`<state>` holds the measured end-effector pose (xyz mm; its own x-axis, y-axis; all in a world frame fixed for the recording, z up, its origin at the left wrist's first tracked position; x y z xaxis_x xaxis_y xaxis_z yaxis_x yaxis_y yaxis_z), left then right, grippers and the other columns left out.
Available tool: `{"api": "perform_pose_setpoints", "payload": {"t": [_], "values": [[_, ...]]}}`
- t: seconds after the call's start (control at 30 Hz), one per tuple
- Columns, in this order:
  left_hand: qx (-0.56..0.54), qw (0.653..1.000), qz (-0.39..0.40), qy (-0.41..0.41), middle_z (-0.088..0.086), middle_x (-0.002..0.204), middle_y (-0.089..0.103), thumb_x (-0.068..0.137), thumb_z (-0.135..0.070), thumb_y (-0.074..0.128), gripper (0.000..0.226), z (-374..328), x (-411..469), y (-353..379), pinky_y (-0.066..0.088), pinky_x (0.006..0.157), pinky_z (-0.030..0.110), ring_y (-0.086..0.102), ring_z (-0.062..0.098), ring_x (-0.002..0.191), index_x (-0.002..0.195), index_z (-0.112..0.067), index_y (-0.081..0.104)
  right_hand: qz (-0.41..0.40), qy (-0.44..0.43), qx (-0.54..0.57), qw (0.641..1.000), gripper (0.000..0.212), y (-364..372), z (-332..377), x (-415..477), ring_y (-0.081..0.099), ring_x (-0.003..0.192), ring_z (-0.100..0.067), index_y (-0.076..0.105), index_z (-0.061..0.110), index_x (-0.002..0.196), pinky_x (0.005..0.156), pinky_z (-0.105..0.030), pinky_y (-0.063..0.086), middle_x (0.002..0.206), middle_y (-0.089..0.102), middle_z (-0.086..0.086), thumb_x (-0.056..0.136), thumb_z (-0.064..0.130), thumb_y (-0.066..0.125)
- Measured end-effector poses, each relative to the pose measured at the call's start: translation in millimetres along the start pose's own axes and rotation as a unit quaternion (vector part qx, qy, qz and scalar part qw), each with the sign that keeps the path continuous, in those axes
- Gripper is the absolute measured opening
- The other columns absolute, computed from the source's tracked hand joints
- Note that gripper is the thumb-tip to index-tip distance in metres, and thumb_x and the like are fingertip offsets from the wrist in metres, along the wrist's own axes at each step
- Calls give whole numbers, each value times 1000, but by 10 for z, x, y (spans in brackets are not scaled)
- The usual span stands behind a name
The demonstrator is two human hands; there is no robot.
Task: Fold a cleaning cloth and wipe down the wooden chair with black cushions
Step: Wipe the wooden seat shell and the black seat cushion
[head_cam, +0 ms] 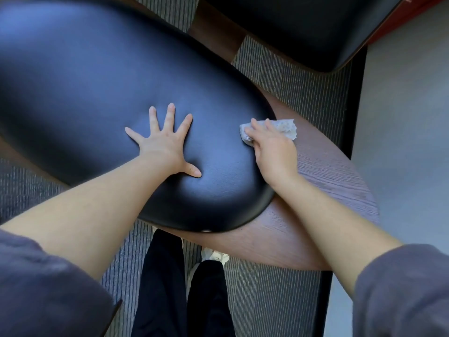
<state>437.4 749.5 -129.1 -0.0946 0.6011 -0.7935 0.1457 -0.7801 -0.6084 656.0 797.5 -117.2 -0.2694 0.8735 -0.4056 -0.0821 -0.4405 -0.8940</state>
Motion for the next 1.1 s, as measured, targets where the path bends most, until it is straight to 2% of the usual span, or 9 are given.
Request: {"api": "perform_pose_setpoints", "payload": {"t": [0.07, 0.13, 0.23, 0.43, 0.63, 0.8, 0.93, 1.03, 1.1], "values": [[-12, 1000, -1, -10, -4, 157, -33, 54, -82, 70, 137, 23, -26, 26, 11, 102, 81, -28, 35, 145, 149, -43, -21, 15, 8, -4, 1000, 37, -10, -13, 34, 24, 147, -28, 56, 35, 131, 107, -55, 31, 156, 34, 8, 102, 18, 41], [-24, 1000, -7, -17, -5, 158, -32, 56, -82, 70, 134, 35, -47, 45, 11, 102, 82, -27, 35, 145, 149, -44, -19, 21, 35, 23, 999, 36, -36, -13, 60, 16, 148, -33, 56, 36, 133, 109, -57, 29, 158, 30, 8, 103, 21, 40], [-46, 999, -12, -24, -5, 159, -29, 60, -79, 69, 129, 42, -92, 72, 11, 102, 81, -26, 35, 146, 151, -44, -15, 19, 44, 46, 998, 35, -23, 43, -53, 17, 147, -36, 57, 33, 131, 107, -55, 33, 158, 31, 6, 103, 21, 39], [-83, 996, -21, -14, -6, 161, -25, 71, -79, 61, 111, 72, -305, 206, 7, 104, 79, -25, 31, 146, 152, -46, -7, 10, -32, -3, 999, 36, 52, 39, -520, 23, 144, -39, 56, 31, 134, 105, -56, 36, 156, 35, 2, 102, 21, 43], [-60, 998, -14, 13, -5, 161, -24, 75, -76, 59, 105, 191, -617, 422, 9, 108, 76, -22, 32, 147, 151, -47, -7, 10, 31, 10, 999, 39, 109, 197, -800, 17, 146, -40, 51, 31, 137, 110, -53, 30, 159, 29, 0, 102, 17, 42], [-23, 999, -13, 43, -5, 161, -25, 81, -70, 59, 101, 326, -851, 590, 11, 110, 73, -21, 32, 148, 151, -48, -9, -16, -18, 11, 1000, 40, 212, 304, -1308, 28, 140, -48, 58, 25, 131, 101, -55, 42, 152, 42, -6, 94, 9, 54], [-4, 998, -12, 62, -7, 161, -24, 86, -63, 57, 94, 430, -890, 619, 14, 110, 72, -19, 29, 149, 151, -48, -8, -63, 16, 9, 998, 44, 324, 474, -1497, 41, 129, -55, 65, 21, 121, 87, -57, 52, 142, 53, -12, 82, 1, 67], [14, 996, -11, 82, -8, 162, -21, 90, -60, 55, 88, 534, -894, 618, 15, 109, 73, -17, 29, 149, 151, -48, -6, -83, 47, 1, 995, 49, 419, 639, -1588, 42, 129, -53, 66, 23, 122, 86, -57, 52, 142, 53, -10, 79, -1, 70], [21, 996, -8, 91, -8, 162, -20, 92, -57, 54, 84, 632, -909, 626, 14, 109, 74, -17, 29, 149, 151, -48, -5, -89, 39, -18, 995, 53, 526, 780, -1698, 43, 131, -49, 66, 25, 121, 89, -58, 50, 142, 54, -7, 75, -1, 74]]}}
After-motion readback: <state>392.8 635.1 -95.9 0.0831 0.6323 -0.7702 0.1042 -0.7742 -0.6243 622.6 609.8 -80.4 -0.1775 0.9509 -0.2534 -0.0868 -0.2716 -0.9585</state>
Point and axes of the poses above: each hand's wrist, its own x-axis towards the middle knuckle, its own y-axis out of the palm, z = x × y, the point moved 5 cm from there along x, towards the middle knuckle
